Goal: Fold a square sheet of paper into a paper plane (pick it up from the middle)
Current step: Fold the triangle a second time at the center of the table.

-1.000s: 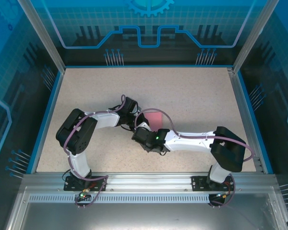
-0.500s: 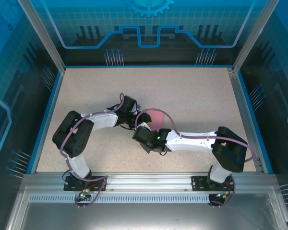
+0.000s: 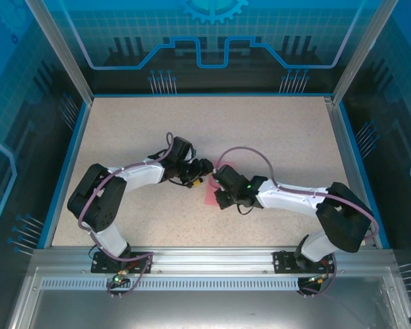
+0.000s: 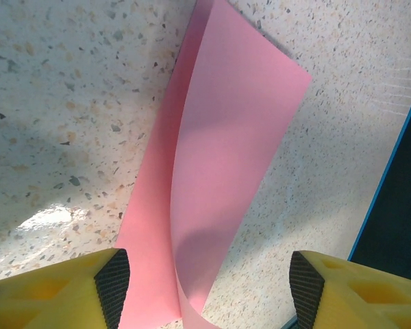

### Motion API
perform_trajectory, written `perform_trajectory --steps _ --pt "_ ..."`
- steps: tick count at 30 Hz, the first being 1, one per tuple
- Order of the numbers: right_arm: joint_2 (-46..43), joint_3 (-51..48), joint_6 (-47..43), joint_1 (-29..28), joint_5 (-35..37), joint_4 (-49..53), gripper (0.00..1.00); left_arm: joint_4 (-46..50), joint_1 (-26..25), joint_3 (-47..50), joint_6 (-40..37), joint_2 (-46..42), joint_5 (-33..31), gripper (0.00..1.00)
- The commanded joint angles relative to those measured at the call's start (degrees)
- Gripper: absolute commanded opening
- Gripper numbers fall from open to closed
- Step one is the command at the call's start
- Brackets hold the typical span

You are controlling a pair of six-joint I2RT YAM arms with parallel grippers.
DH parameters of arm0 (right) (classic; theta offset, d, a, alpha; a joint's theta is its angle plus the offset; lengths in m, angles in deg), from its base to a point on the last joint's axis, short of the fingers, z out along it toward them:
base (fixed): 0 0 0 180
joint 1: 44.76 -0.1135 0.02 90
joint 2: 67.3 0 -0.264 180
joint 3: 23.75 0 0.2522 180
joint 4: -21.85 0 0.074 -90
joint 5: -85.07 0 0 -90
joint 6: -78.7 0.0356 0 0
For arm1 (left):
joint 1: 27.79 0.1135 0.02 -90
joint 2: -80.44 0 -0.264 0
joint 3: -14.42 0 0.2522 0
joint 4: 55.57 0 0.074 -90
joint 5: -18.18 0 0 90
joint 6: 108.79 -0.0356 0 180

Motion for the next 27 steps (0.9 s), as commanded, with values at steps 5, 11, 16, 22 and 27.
perform_trajectory --steps 5,11,16,22,27 --pt "-2.8 -7.0 3.0 8.4 -17.8 -10.3 0.10 -0.7 0.2 -0.4 -1.2 0.4 2.2 0.65" --pt "-1.5 -7.0 1.6 12.6 -22.2 -10.6 0.10 -0.3 -0.1 -1.3 -1.8 1.7 2.9 0.60" --pt "1.2 -4.1 0.2 14.3 -23.5 -7.6 0.10 1.5 -0.9 -3.1 -2.5 3.3 2.7 0.57" --pt "3.8 -0.9 -1.7 15.9 -24.7 -3.7 0.11 2.1 -1.7 -3.5 -2.5 3.2 1.6 0.52" --pt "6.0 1.7 -3.9 16.8 -25.0 -1.0 0.11 2.7 -2.3 -2.9 -2.9 2.0 0.7 0.42"
